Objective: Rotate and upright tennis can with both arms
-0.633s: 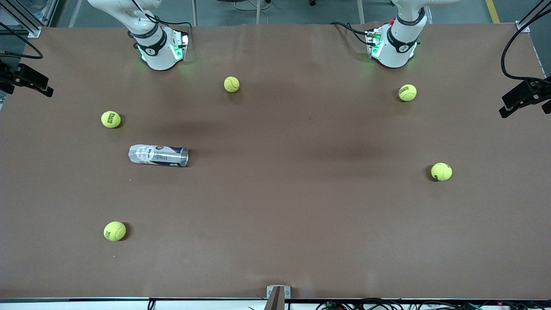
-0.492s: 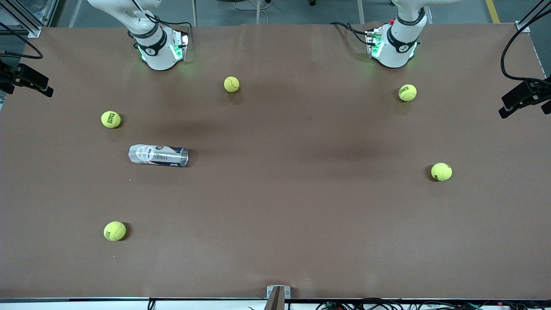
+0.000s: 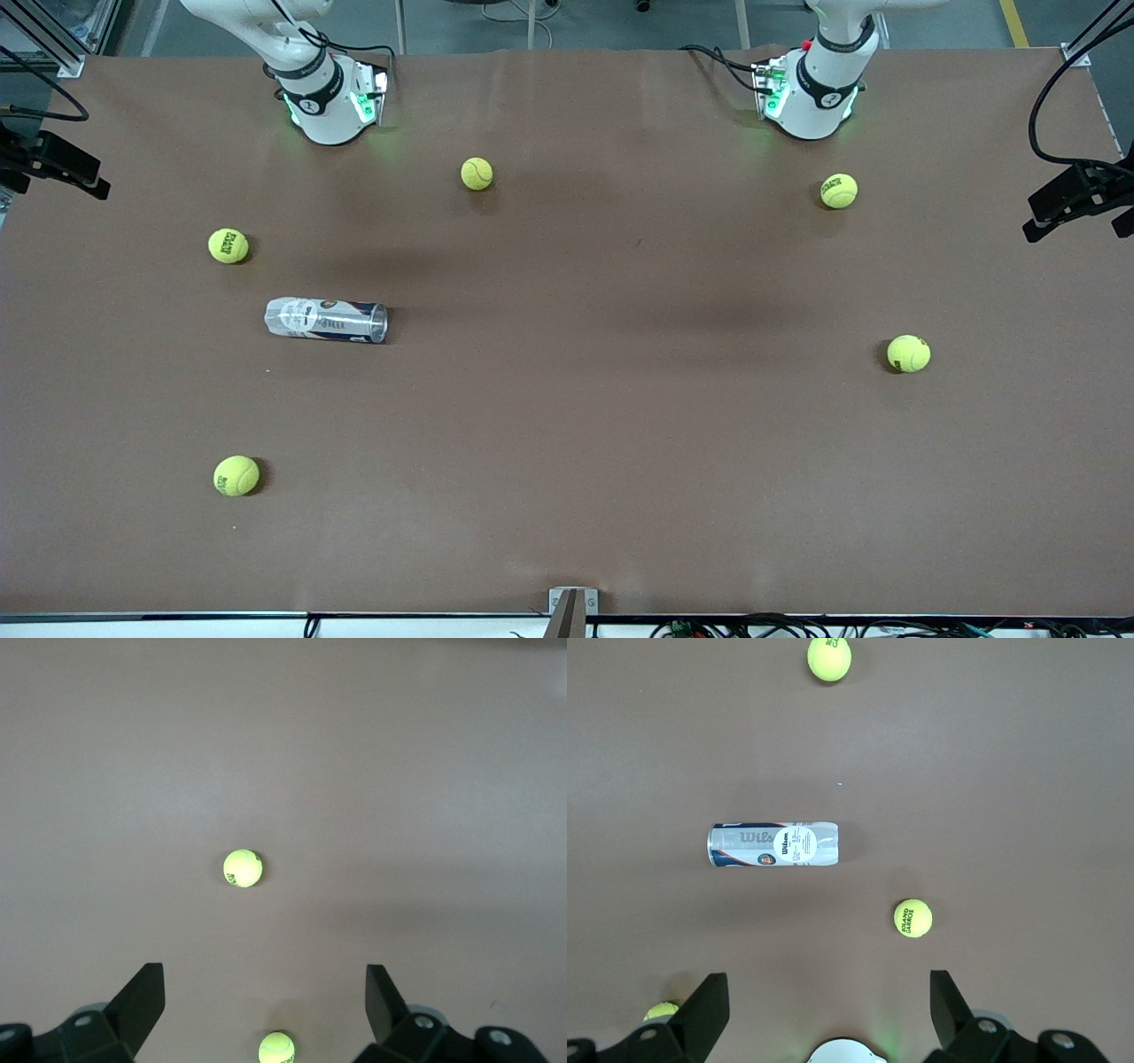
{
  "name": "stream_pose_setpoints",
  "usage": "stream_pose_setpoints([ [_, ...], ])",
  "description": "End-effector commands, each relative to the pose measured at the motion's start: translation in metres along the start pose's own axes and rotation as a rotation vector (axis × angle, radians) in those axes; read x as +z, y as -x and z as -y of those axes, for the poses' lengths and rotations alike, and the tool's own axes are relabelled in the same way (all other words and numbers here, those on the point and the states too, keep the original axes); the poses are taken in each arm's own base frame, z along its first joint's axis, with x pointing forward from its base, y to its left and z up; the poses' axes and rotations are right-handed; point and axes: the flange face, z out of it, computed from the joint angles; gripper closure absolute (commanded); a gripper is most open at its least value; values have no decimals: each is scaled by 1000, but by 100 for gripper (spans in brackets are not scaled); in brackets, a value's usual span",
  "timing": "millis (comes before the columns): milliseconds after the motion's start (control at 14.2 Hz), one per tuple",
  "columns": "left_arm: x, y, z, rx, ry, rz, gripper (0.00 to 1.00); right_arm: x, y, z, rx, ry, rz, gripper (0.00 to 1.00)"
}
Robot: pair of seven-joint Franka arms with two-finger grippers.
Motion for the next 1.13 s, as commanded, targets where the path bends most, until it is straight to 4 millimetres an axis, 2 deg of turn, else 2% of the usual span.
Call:
stream_pose_setpoints([
  [0,-6,1,1,18,0,-6,0,-3,7,2,13,-24,-7,0],
  [141,-6,1,1,18,0,-6,0,-4,7,3,6,-52,-10,0],
  [352,-7,1,1,20,-2,-8,0,-19,8,3,-2,-52,-39,0],
  [633,-7,1,1,20,-2,-8,0,-15,-6,-2,8,-54,-79,0],
  [774,-7,1,2,20,-2,-8,0,0,-19,-5,-5,-48,-58,0],
  [844,-7,1,1,21,-3,-8,0,16,-31,-4,-14,-37,-32,0],
  [1055,-7,1,1,21,-3,-8,0,29,-37,-6,23,-27,-10,0],
])
